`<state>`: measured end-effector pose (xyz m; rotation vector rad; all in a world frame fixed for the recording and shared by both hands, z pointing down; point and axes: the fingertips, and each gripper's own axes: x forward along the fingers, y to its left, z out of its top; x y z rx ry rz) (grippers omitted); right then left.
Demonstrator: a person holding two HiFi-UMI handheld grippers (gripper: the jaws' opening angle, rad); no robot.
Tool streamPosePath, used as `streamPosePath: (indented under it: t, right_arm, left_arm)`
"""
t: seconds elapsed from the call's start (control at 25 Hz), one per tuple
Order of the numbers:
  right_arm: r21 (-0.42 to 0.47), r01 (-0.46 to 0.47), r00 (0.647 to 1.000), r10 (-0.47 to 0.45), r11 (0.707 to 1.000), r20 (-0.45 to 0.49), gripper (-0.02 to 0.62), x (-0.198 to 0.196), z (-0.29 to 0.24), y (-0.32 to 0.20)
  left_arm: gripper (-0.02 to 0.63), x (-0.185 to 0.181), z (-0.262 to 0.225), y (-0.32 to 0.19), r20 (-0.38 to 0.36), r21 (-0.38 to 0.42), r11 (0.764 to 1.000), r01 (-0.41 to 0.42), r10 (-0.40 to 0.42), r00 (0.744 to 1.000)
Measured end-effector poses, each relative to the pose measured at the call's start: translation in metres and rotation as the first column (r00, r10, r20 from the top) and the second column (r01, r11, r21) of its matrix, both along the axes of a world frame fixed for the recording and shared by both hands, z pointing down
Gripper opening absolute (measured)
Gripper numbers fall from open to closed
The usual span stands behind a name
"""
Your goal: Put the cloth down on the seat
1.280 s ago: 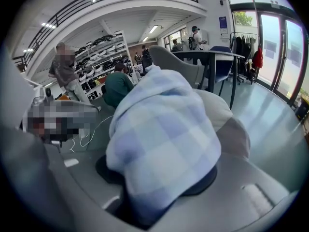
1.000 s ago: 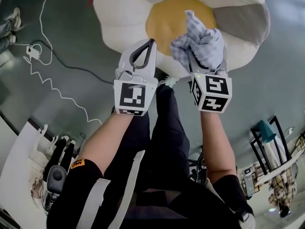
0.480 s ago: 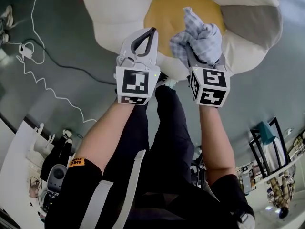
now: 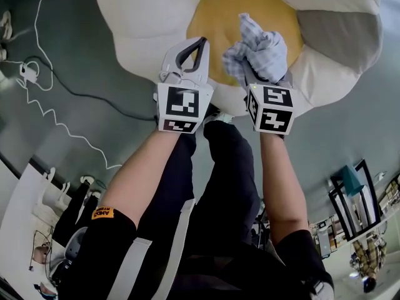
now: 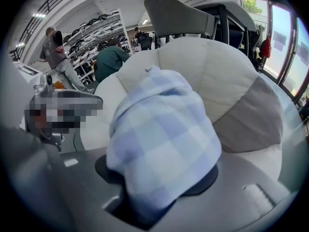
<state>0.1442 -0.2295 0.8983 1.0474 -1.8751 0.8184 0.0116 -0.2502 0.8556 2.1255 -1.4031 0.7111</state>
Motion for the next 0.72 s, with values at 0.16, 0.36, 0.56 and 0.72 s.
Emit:
streamPosePath:
  t: [0.16,0.36,0.56,0.72]
  right_arm:
    - [-0.001,0.000,1.000,0.000,1.000,-0.007,0.244,-0.002,0.023,-0.002]
    - [-0.017,0.014,1.000,-0.014,1.000,-0.023,0.249,-0.005,0.047,-0.002]
    - [-0.032,0.029,0.998,-0.030,0.999,-0.047,0.253,0.000,0.068,-0.005]
    - [-0.051,0.041,0.998,-0.043,0.998,-0.045,0.265,0.002,0.081,-0.004]
  left_arm:
    - [-0.002,0.000,0.024,-0.004,0.008,0.000,1.000,-0.021,0.021,1.000]
    - [-0.002,-0.007,0.046,-0.009,0.023,-0.008,1.000,-0.025,0.025,0.999]
    - [-0.002,-0.002,0.055,-0.015,0.015,-0.011,0.999,-0.032,0.032,0.999]
    - [-0.002,0.008,0.061,-0.014,0.008,-0.011,0.999,-0.042,0.042,0.999]
